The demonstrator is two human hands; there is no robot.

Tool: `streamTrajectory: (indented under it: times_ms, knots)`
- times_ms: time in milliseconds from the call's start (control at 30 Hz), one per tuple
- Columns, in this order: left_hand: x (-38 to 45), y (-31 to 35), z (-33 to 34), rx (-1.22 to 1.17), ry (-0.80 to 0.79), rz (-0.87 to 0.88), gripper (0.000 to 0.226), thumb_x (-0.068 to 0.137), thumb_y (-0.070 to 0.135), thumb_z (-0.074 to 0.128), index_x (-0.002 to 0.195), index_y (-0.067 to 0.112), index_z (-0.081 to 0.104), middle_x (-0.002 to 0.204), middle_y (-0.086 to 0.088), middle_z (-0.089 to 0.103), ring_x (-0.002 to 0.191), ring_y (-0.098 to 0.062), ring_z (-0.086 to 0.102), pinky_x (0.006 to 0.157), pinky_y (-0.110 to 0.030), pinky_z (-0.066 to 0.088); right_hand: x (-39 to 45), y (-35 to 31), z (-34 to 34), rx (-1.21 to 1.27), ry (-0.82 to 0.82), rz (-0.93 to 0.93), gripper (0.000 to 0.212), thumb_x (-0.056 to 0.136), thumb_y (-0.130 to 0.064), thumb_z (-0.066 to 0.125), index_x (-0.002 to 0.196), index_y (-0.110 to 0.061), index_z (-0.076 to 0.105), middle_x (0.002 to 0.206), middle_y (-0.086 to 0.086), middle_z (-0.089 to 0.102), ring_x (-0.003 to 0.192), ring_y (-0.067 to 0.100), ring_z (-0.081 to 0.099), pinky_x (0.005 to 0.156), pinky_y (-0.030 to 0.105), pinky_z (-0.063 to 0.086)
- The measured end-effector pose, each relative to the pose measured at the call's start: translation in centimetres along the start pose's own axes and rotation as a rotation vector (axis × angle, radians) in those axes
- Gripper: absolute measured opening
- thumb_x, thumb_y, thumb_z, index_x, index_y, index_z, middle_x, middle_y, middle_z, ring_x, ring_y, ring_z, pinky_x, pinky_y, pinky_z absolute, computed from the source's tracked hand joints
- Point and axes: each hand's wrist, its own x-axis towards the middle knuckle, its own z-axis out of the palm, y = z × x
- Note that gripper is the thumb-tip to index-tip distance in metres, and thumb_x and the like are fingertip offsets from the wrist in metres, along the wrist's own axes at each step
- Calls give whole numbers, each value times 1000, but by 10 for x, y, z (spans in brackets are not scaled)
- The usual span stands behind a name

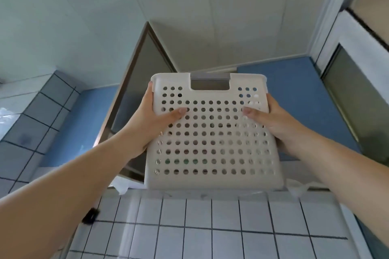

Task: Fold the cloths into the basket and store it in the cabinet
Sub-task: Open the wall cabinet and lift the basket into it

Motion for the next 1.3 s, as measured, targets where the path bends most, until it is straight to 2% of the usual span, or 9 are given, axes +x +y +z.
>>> streamTrajectory:
  times_ms: [200,433,533,633,833,967,1067,1200,1300]
  knots:
    - [40,-34,-6,30,0,66,62,77,20,75,125,37,40,102,1,72,87,-19,72,61,-33,58,42,37,-4,13,-2,-54,49,76,-28,69,118,-40,47,104,-12,70,89,9,70,66,26,56]
    - [86,-86,-8,96,0,129,64,76,27,76,127,37,38,108,2,70,90,-18,71,68,-36,59,90,85,-14,-8,-20,-104,46,82,-21,67,121,-35,47,105,-8,70,87,10,71,59,23,57]
    - [101,-113,-7,101,-8,155,62,76,28,76,125,37,39,107,2,70,90,-18,71,71,-38,59,106,112,-17,-31,2,-124,47,81,-22,68,122,-35,46,108,-7,69,91,11,70,68,26,57]
    - [108,-147,-4,47,9,184,56,79,23,73,121,40,41,101,5,71,86,-14,71,62,-27,58,119,142,-15,-62,33,-120,54,79,-22,69,126,-32,45,112,-5,67,98,15,68,81,34,55]
    - [121,-217,-14,-10,23,208,65,80,21,72,134,32,36,112,0,68,92,-15,70,65,-28,58,134,193,1,-137,96,-110,57,80,-21,70,129,-33,44,104,-11,68,84,5,70,61,19,56]
    - [134,-245,-20,-26,15,198,65,81,21,72,133,35,36,112,1,67,92,-14,70,66,-28,58,143,214,6,-178,125,-76,64,78,-26,72,133,-35,41,109,-8,68,91,12,70,73,33,57]
    - [144,-262,-26,-56,-7,203,67,81,21,71,135,34,33,115,0,66,94,-14,70,68,-29,59,150,228,11,-214,154,-70,65,78,-26,72,134,-35,40,109,-8,68,92,12,69,72,33,55]
    - [152,-283,-25,80,84,182,87,82,31,71,146,35,13,128,6,55,109,-13,62,92,-38,52,159,248,15,-233,193,-41,72,78,-27,73,138,-40,35,114,-6,67,94,15,69,73,38,57]
    - [146,-296,-13,616,285,290,85,88,44,57,149,33,-1,155,-3,18,144,-22,15,116,-44,19,165,259,24,-271,222,-62,72,81,-27,71,139,-41,32,114,-6,65,95,15,68,74,38,56]
